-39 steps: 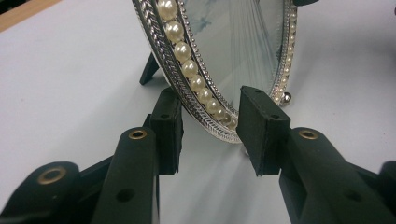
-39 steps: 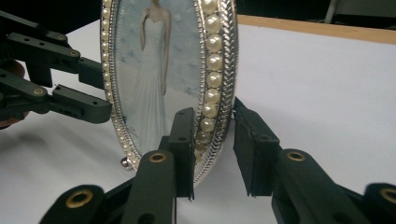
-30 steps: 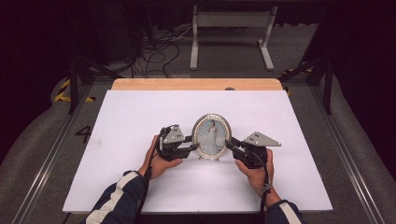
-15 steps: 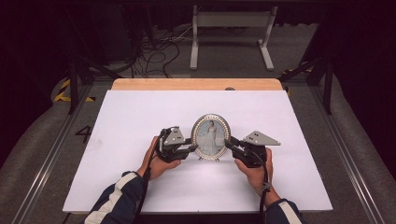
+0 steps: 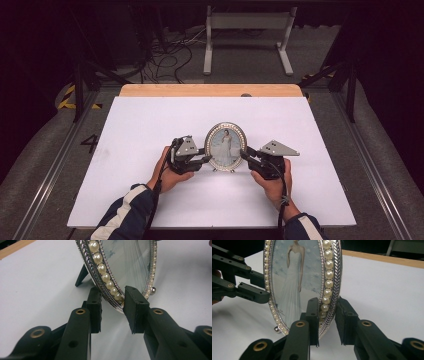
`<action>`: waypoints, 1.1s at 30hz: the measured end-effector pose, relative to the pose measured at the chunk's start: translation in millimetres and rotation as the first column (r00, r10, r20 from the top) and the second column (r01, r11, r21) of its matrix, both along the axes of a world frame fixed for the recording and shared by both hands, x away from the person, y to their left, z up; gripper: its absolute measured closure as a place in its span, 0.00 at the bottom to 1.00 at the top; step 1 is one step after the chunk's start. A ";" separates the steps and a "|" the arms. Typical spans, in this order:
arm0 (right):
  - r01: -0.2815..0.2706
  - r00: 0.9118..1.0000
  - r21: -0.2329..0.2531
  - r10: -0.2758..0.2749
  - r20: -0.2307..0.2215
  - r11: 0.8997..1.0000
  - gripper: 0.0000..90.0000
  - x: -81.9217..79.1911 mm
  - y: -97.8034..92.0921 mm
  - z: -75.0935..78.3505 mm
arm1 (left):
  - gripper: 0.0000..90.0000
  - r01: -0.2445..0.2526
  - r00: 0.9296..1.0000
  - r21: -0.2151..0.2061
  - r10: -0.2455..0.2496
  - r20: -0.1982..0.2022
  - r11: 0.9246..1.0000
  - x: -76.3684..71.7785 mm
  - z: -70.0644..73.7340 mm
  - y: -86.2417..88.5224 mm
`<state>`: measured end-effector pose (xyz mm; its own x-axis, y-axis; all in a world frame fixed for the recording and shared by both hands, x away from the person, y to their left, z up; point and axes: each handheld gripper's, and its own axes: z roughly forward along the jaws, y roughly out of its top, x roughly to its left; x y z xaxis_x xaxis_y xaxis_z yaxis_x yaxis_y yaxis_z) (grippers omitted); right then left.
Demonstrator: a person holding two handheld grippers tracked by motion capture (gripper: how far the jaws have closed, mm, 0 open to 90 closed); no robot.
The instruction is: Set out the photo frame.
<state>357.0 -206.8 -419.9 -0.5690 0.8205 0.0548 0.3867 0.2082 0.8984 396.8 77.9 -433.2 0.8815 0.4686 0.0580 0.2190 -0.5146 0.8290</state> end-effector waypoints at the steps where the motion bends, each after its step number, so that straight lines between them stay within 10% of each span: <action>1: -0.002 1.000 -0.002 0.002 0.000 1.000 0.82 -0.1 -0.2 0.5 | 0.75 0.002 1.000 0.002 -0.002 0.004 1.000 -0.3 0.4 0.4; 17: -0.073 0.994 -0.141 0.083 0.067 0.987 0.79 -3.9 -4.1 6.6 | 0.74 0.002 0.999 0.025 -0.003 0.050 1.000 -6.4 7.5 8.2; 33: -0.120 0.991 -0.192 0.130 0.041 0.974 0.69 -8.1 -5.2 3.1 | 0.63 0.009 0.996 0.073 -0.016 0.082 0.997 -13.7 5.6 13.1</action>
<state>348.9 -212.0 -416.8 -0.6655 0.7354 -0.1272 0.2995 0.4192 0.8571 383.1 91.1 -427.6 0.8780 0.4494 0.1646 0.1443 -0.5766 0.8042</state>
